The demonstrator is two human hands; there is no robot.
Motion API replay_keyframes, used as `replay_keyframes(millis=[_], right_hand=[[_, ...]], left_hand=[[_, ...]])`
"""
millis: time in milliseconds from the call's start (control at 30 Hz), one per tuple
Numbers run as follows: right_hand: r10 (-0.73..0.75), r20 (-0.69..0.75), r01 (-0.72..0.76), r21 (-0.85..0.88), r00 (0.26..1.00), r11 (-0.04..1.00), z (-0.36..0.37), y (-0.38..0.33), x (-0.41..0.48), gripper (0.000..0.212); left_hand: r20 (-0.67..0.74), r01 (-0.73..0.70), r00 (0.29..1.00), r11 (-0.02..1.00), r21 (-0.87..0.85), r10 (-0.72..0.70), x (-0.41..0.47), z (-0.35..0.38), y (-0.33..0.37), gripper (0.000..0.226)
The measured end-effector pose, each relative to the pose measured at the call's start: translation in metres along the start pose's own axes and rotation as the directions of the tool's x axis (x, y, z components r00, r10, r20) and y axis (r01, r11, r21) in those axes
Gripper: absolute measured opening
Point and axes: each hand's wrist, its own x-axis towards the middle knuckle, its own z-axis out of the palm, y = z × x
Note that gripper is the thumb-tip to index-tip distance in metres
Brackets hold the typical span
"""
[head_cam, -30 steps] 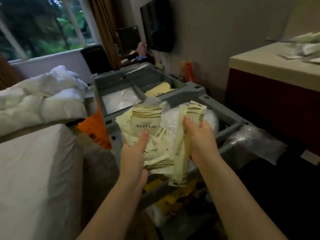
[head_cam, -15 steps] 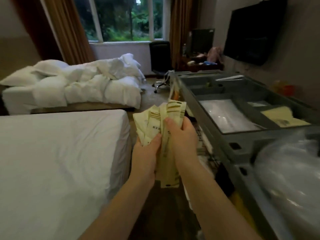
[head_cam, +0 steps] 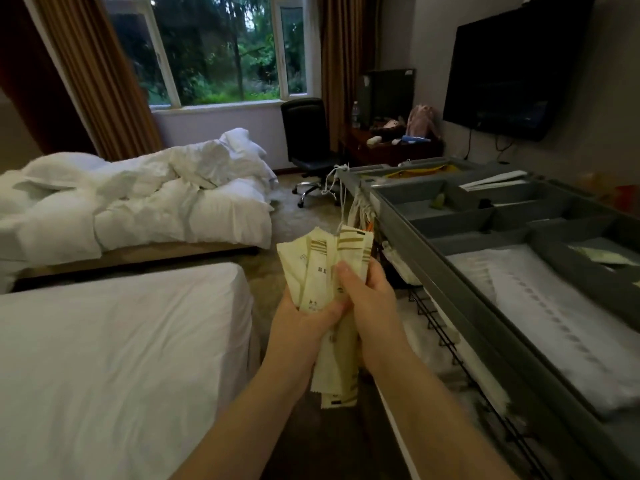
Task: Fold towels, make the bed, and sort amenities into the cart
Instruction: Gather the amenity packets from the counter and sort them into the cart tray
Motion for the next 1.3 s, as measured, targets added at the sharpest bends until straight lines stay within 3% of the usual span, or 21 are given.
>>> replay_keyframes(millis=[200,300,433,533,633,767,867,1000,1100,1167,1233,1300], right_hand=[[-0.061,-0.05,0.056,-0.086,0.997,0.995,0.0,-0.022,0.138,0.007],[-0.061,-0.135,0.049,-0.088,0.989,0.995,-0.008,-0.037,0.193,0.008],[-0.063,-0.307,0.048,-0.056,0.95,0.997,-0.044,-0.051,0.254,0.012],[-0.111,-0.518,0.072,-0.095,0.848,0.993,-0.087,-0.06,0.295,0.011],[-0.137,-0.73,0.08,-0.113,0.67,0.99,-0.136,-0.067,0.324,0.013],[0.046,-0.913,0.001,0.051,0.405,0.999,-0.182,-0.076,0.35,0.019],[0.204,-0.922,-0.105,0.179,0.329,0.978,-0.192,-0.083,0.354,0.012],[0.047,-0.956,-0.017,0.044,0.29,0.999,-0.212,-0.087,0.358,0.02],[-0.008,-0.964,0.02,-0.003,0.266,1.0,-0.24,-0.093,0.373,0.041],[-0.052,-0.983,-0.006,-0.054,0.178,0.999,-0.267,-0.1,0.39,0.053],[-0.119,-0.984,-0.096,-0.133,0.136,0.986,-0.292,-0.105,0.411,0.048],[-0.178,-0.969,-0.191,-0.211,0.173,0.959,-0.316,-0.106,0.436,0.027]], left_hand=[[0.033,0.0,0.999,0.998,0.057,-0.002,0.137,0.026,0.024,0.032],[0.04,0.054,0.998,0.998,0.016,-0.055,0.199,0.048,0.025,0.028],[0.148,0.112,0.983,0.994,-0.019,-0.108,0.266,0.095,0.011,0.025],[0.289,0.125,0.95,0.992,0.003,-0.121,0.321,0.143,-0.009,0.022],[0.431,0.187,0.886,0.982,0.002,-0.169,0.374,0.19,-0.027,0.018],[0.673,0.266,0.702,0.963,0.055,-0.232,0.441,0.247,-0.045,0.027],[0.746,0.308,0.606,0.946,0.101,-0.277,0.461,0.28,-0.055,0.038],[0.813,0.341,0.494,0.929,0.145,-0.308,0.477,0.322,-0.074,0.039],[0.799,0.356,0.491,0.917,0.18,-0.348,0.49,0.343,-0.09,0.036],[0.785,0.358,0.512,0.917,0.174,-0.349,0.5,0.354,-0.096,0.032],[0.76,0.374,0.545,0.914,0.159,-0.355,0.509,0.361,-0.1,0.033],[0.75,0.375,0.553,0.912,0.164,-0.362,0.519,0.367,-0.104,0.035]])
